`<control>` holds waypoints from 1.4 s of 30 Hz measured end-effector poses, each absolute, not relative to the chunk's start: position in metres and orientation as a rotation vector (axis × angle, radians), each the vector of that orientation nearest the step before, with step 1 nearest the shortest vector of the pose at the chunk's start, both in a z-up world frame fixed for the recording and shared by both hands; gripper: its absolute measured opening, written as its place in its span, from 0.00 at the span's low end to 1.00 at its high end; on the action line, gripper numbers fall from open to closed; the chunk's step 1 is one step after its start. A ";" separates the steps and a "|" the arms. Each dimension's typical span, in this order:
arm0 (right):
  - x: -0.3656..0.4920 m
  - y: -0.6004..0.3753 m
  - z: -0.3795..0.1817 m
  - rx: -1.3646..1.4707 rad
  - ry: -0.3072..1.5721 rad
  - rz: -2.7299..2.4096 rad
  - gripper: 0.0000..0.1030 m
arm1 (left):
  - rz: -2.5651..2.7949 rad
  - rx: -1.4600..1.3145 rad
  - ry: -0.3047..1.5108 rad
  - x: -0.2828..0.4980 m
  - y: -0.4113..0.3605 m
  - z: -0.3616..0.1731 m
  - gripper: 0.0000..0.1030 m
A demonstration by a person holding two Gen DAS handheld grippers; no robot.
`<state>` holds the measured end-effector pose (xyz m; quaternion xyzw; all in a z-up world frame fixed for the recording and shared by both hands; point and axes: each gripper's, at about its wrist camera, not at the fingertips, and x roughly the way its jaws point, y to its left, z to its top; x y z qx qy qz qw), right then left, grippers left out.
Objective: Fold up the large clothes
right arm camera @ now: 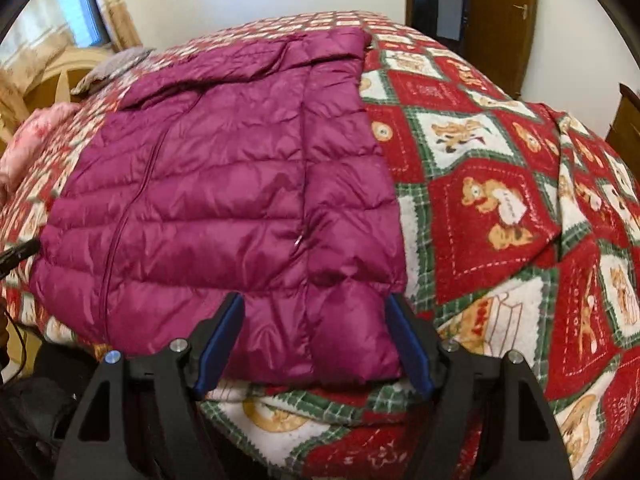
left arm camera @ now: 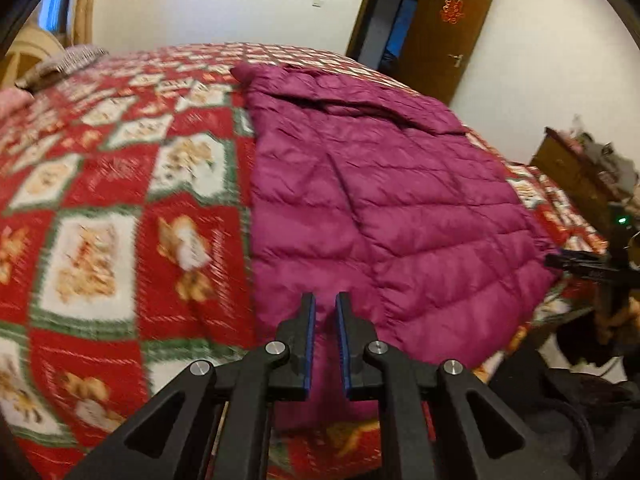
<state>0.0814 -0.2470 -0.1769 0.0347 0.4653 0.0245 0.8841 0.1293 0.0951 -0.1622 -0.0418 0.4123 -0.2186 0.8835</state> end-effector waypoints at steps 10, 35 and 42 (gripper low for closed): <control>0.082 -0.251 -0.177 0.104 0.949 0.047 0.73 | -0.592 -0.430 0.929 0.131 0.119 -0.194 0.61; 0.076 -0.252 -0.177 0.067 0.924 0.058 0.60 | -0.358 -0.047 0.810 0.108 0.093 -0.154 0.76; 0.077 -0.259 -0.175 0.095 0.912 0.064 0.52 | -0.371 -0.042 0.927 0.119 0.082 -0.182 0.75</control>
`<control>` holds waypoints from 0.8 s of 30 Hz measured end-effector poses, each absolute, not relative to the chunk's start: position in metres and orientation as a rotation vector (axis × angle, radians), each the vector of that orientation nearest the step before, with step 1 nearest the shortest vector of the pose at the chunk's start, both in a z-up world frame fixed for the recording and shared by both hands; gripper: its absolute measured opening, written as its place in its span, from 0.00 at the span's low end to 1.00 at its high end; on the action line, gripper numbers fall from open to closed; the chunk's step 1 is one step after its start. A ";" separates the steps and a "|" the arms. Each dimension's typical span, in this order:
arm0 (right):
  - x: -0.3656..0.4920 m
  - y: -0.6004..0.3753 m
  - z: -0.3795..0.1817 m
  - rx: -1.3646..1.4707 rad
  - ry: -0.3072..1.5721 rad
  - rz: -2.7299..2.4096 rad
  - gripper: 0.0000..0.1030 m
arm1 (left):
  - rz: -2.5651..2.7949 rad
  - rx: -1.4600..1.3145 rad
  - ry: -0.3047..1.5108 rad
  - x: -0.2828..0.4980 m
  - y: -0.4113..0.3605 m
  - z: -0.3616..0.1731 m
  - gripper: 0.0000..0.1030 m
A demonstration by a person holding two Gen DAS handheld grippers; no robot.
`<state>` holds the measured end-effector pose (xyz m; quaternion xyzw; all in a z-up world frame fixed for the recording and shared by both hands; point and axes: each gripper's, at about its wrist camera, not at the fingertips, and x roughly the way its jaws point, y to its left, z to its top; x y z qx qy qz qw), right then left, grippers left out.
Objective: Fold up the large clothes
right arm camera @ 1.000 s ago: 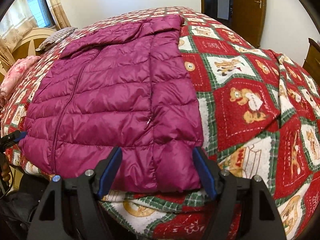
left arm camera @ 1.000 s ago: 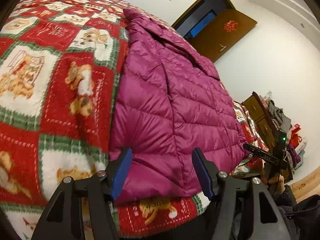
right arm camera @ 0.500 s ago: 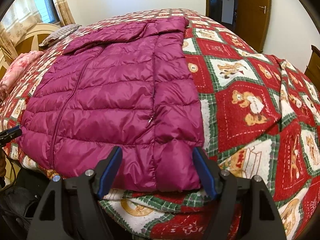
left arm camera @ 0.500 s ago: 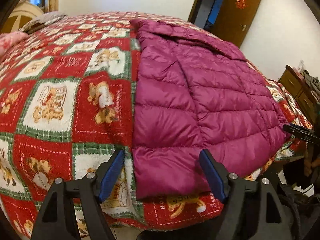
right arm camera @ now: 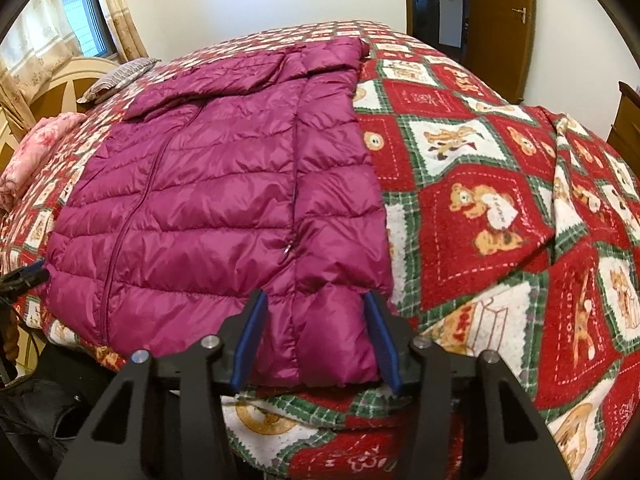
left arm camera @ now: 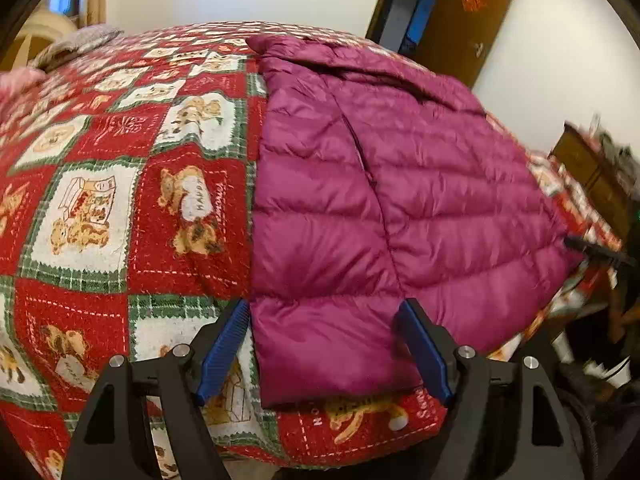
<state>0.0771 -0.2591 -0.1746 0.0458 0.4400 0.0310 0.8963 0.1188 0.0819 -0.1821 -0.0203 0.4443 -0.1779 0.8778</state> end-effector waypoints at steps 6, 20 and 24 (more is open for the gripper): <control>0.076 -0.256 -0.176 0.065 0.907 0.063 0.52 | -0.452 -0.150 0.954 0.119 0.086 -0.185 0.68; 0.083 -0.262 -0.172 0.120 0.922 0.092 0.52 | -0.435 -0.196 0.981 0.123 0.088 -0.188 0.61; 0.079 -0.267 -0.165 0.100 0.913 0.017 0.52 | -0.426 -0.173 0.983 0.125 0.088 -0.190 0.63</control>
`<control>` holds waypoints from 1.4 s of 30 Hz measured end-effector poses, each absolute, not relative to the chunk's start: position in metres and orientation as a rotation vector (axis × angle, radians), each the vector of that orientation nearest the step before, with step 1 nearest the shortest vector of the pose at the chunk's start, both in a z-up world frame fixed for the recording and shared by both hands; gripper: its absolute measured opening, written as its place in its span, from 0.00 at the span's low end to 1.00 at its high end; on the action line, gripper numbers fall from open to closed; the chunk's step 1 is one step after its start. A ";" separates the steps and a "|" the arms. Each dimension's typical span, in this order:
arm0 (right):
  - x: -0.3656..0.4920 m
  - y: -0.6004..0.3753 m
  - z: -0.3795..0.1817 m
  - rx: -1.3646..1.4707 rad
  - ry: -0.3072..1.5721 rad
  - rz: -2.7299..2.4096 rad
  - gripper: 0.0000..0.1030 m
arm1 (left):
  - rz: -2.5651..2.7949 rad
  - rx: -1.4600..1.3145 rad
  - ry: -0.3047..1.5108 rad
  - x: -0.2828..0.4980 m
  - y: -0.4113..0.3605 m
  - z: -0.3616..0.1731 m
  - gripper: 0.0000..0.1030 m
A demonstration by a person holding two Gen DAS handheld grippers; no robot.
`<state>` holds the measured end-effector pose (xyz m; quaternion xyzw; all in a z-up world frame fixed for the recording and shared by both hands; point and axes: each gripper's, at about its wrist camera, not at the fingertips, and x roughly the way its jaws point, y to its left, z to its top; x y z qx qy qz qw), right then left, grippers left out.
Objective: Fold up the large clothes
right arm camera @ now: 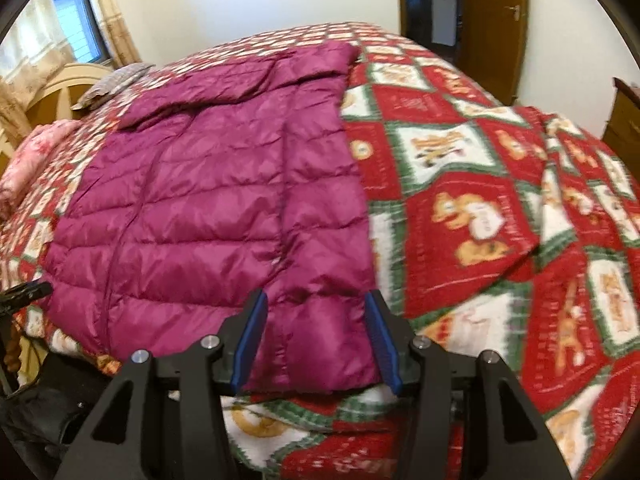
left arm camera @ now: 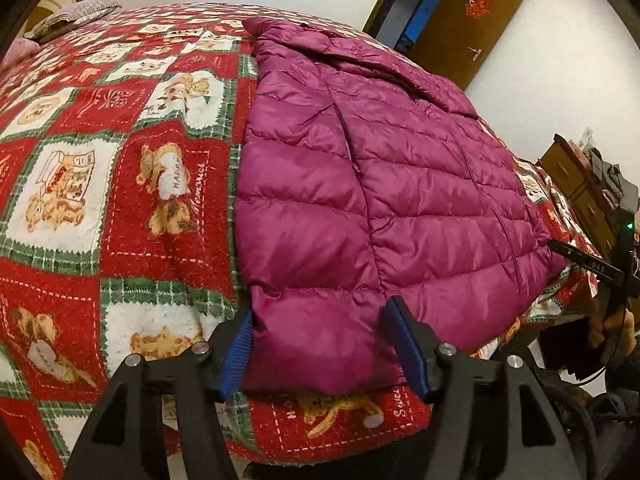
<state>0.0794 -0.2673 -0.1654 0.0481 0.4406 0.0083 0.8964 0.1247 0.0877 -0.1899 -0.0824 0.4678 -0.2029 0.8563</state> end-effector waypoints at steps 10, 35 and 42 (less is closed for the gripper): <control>0.084 -0.244 -0.186 -0.101 1.010 0.001 0.55 | -0.421 -0.266 0.951 0.122 0.104 -0.194 0.22; 0.038 -0.272 -0.071 0.358 0.661 0.341 0.10 | -0.763 -0.452 0.526 0.090 0.109 -0.062 0.03; 0.005 -0.286 -0.026 0.360 0.532 0.347 0.10 | -0.849 -0.469 0.366 0.066 0.127 -0.012 0.03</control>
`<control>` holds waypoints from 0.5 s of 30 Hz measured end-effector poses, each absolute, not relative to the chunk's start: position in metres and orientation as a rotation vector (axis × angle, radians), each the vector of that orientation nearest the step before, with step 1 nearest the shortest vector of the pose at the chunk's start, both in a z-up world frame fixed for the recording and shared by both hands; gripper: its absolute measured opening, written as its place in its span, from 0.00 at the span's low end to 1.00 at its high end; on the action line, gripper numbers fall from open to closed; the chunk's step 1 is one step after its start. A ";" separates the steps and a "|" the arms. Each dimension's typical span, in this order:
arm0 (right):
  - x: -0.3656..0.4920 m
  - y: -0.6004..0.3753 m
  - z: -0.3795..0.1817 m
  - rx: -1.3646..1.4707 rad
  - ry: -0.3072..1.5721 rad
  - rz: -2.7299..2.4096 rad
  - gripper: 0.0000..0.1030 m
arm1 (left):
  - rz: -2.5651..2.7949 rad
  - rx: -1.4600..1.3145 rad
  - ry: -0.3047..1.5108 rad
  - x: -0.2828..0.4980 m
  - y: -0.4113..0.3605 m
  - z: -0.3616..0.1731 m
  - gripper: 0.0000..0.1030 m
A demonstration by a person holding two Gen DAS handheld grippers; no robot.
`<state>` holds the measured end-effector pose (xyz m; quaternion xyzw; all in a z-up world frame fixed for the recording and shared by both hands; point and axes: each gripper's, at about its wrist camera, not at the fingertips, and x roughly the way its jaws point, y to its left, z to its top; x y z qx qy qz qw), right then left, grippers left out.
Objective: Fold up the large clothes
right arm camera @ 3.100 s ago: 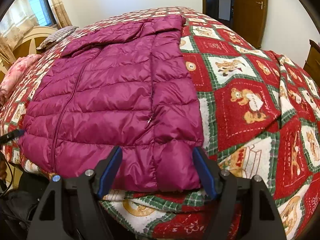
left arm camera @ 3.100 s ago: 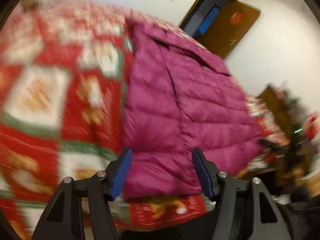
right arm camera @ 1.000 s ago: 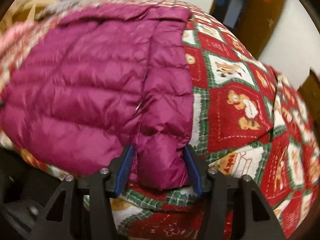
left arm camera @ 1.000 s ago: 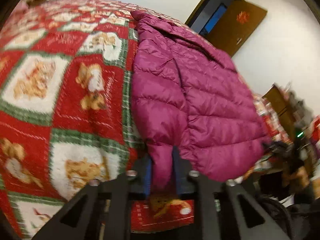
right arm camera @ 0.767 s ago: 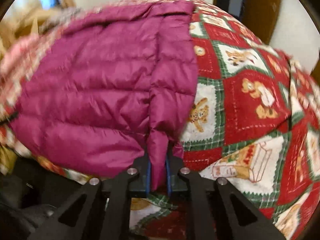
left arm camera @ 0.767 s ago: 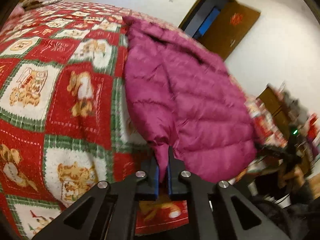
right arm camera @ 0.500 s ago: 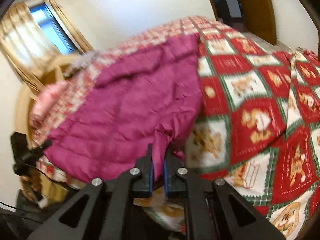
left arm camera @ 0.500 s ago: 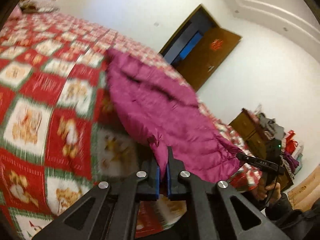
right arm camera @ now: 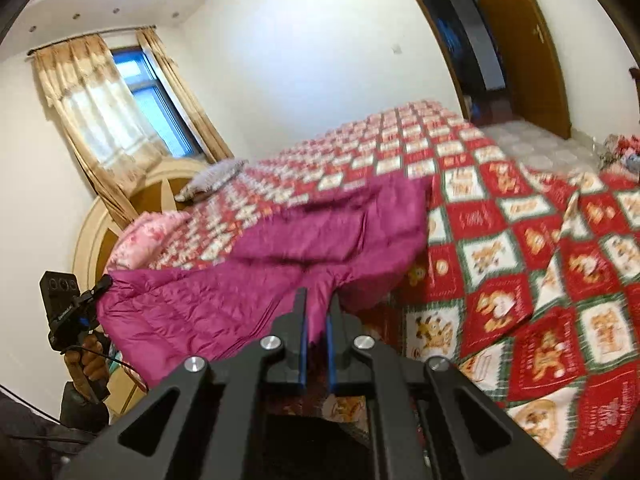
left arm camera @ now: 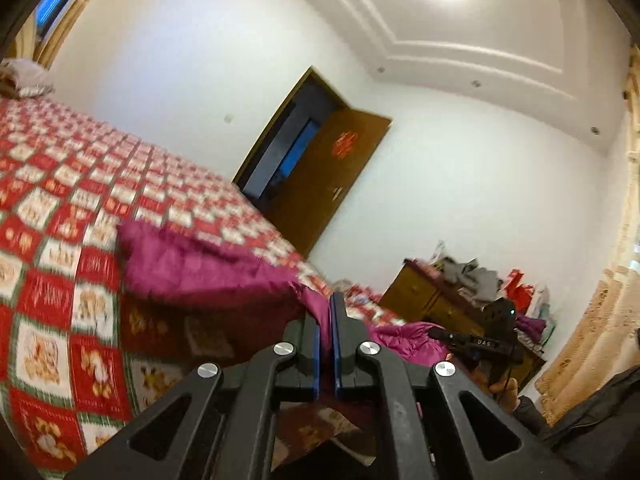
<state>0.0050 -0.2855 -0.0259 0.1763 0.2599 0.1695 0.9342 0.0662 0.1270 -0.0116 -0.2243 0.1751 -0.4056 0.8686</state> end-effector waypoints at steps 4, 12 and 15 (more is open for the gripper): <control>-0.006 -0.296 -0.005 0.377 0.455 0.342 0.10 | -0.863 -0.453 0.287 0.056 0.137 0.012 0.03; 0.079 -0.303 0.009 0.452 0.435 0.327 0.10 | -0.686 -0.466 0.424 0.148 0.136 0.010 0.03; 0.127 -0.298 0.008 0.448 0.443 0.290 0.10 | -0.576 -0.448 0.473 0.202 0.130 0.000 0.04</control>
